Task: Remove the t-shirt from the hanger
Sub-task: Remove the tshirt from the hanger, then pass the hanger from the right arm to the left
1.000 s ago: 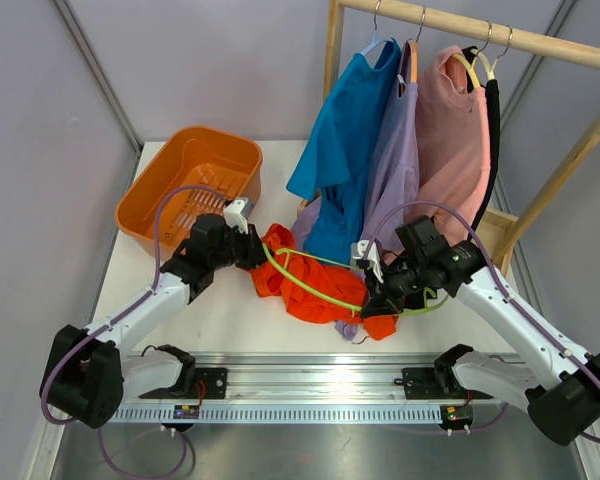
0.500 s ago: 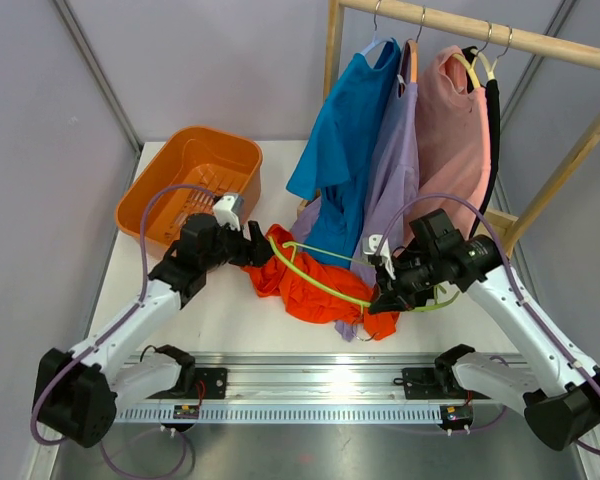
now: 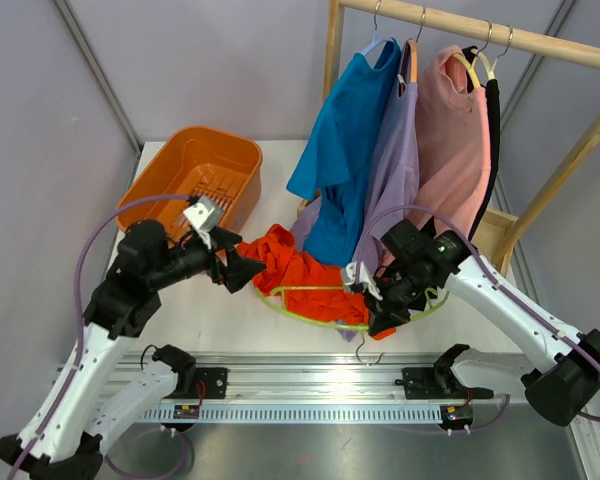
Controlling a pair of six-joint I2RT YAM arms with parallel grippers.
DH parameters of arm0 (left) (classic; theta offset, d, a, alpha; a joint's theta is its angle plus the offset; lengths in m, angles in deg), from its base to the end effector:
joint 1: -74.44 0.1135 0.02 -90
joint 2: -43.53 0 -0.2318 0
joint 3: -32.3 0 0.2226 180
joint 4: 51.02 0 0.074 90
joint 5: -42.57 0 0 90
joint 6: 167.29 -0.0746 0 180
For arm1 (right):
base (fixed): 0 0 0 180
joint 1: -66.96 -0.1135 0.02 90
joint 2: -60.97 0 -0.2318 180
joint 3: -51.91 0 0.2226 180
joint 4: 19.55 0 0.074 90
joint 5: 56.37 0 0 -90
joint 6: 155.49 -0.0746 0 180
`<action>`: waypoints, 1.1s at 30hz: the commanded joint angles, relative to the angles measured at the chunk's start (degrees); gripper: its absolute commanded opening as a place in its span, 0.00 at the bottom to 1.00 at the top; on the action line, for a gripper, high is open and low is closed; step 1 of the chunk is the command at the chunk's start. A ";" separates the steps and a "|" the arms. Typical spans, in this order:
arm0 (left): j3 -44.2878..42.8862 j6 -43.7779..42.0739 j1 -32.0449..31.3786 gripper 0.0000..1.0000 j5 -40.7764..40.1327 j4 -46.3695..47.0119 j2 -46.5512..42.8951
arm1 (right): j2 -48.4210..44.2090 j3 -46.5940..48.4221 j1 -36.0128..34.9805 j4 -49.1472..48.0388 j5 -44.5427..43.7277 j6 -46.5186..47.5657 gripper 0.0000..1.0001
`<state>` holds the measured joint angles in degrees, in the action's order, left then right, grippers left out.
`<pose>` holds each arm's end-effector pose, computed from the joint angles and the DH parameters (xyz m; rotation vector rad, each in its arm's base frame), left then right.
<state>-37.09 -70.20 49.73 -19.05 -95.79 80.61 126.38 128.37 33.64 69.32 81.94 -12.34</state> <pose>0.1301 -0.0989 0.3421 0.6381 1.7260 -0.8353 0.1099 0.1389 0.2461 -1.8604 1.7982 1.0942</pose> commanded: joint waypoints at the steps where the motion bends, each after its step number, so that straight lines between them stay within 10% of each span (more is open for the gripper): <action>1: -3.53 -4.37 -2.00 0.93 7.39 -5.16 8.16 | 0.33 0.44 -8.74 -2.29 -3.83 0.04 0.00; 8: -9.17 -9.72 -16.84 0.92 5.63 -7.61 25.66 | 5.08 6.85 -12.91 -2.04 -7.88 2.57 0.00; 21: -11.19 -10.87 -22.93 0.85 3.09 -4.80 39.47 | 6.58 11.69 -19.15 -1.69 -9.03 2.84 0.00; 33: -7.24 -11.14 -24.07 0.35 3.08 -2.61 39.48 | 5.61 11.43 -19.41 -1.25 -7.45 2.14 0.00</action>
<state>-45.81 -80.98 26.04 -15.99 -101.88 122.29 133.24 137.52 14.77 68.33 73.14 -10.22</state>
